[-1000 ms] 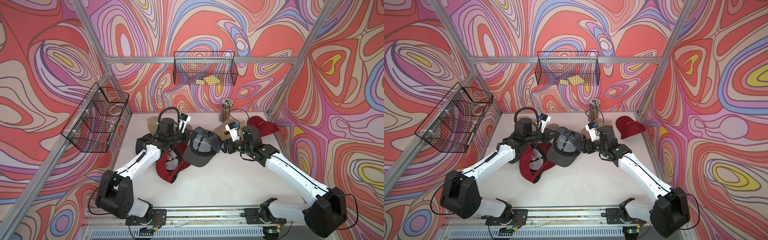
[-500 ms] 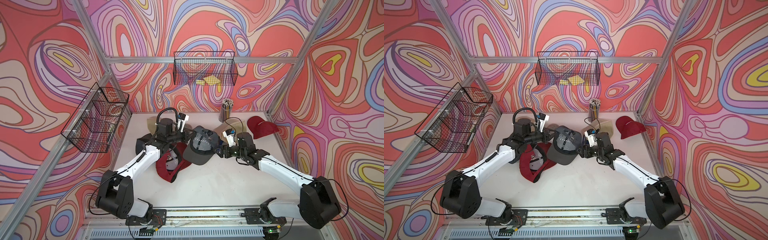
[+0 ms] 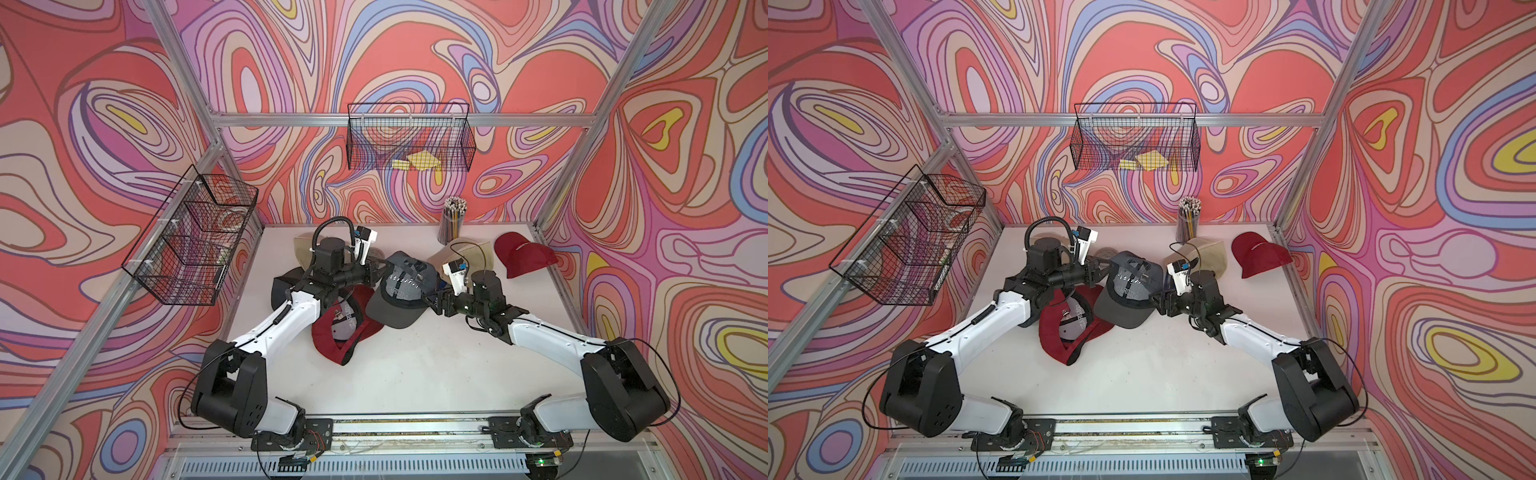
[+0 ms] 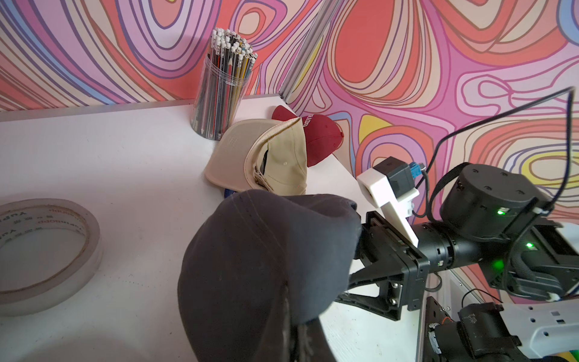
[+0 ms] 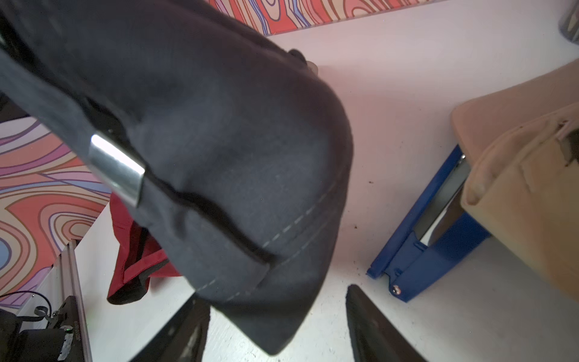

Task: Open the adjustable buckle of the baseball cap
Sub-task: Open the adjustable buckle on the baseball cap.

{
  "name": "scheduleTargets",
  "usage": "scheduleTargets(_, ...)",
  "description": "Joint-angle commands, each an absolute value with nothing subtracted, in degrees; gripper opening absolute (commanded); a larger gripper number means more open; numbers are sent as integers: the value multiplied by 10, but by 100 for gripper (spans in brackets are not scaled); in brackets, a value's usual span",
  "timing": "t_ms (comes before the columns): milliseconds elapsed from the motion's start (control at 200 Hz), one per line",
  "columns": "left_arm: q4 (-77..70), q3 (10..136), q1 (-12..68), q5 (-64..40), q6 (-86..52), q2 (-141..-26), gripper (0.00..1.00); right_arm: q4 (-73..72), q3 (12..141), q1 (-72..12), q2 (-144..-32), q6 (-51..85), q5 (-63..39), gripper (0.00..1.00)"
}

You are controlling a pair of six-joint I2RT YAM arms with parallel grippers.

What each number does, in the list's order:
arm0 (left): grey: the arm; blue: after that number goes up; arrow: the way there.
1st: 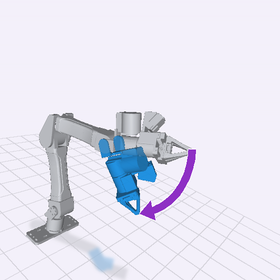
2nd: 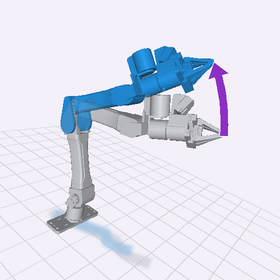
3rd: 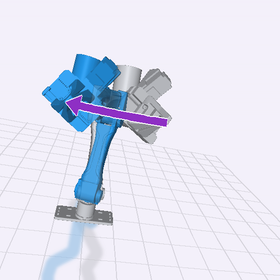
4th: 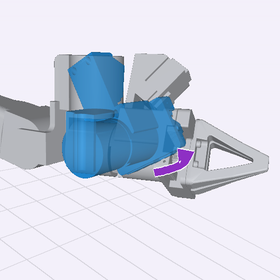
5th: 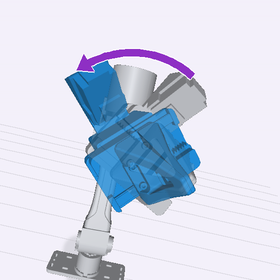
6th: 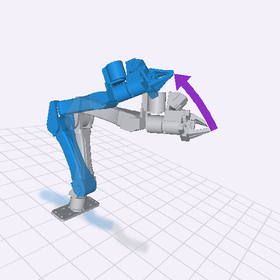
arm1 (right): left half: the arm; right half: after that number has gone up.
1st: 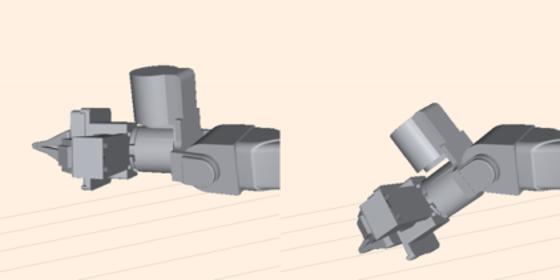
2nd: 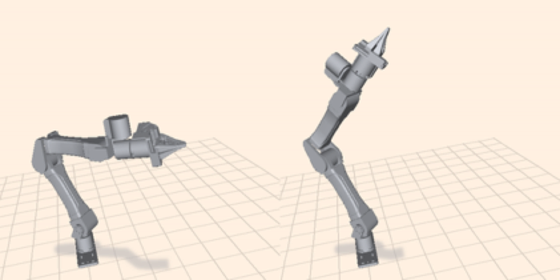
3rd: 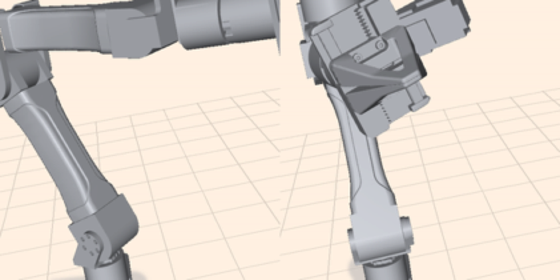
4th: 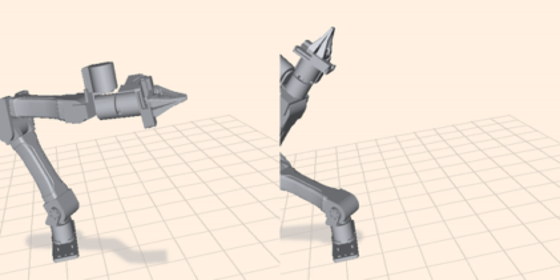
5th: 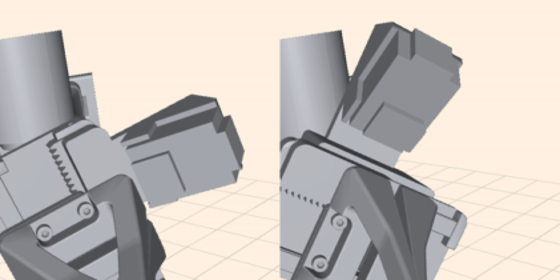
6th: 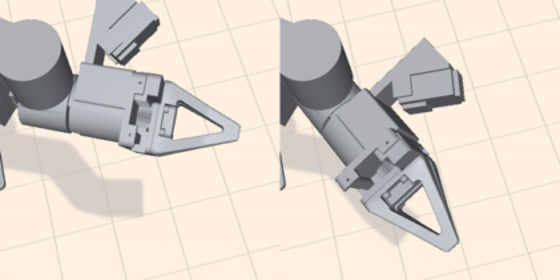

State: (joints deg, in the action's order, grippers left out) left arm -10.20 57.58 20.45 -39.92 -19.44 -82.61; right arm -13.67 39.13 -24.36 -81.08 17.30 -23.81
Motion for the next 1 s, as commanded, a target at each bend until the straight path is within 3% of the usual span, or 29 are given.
scheduleTargets(0, -141, 572, 199, -417, -210, -820, 0, -196, 377, -245, -821, 183, -237, 72)
scheduleTargets(90, -144, 571, 199, -417, -214, -820, 0, -202, 379, -246, -826, 184, -221, 69)
scheduleTargets(220, -149, 570, 198, -418, -220, -822, 0, -217, 376, -246, -826, 185, -200, 56)
scheduleTargets(541, -152, 570, 195, -423, -226, -830, 0, -214, 391, -246, -805, 167, -175, 0)
scheduleTargets(721, -144, 574, 195, -425, -220, -832, 0, -193, 408, -246, -795, 151, -168, 0)
scheduleTargets(992, -125, 585, 186, -435, -171, -834, 32, -131, 452, -246, -760, 77, -160, 0)
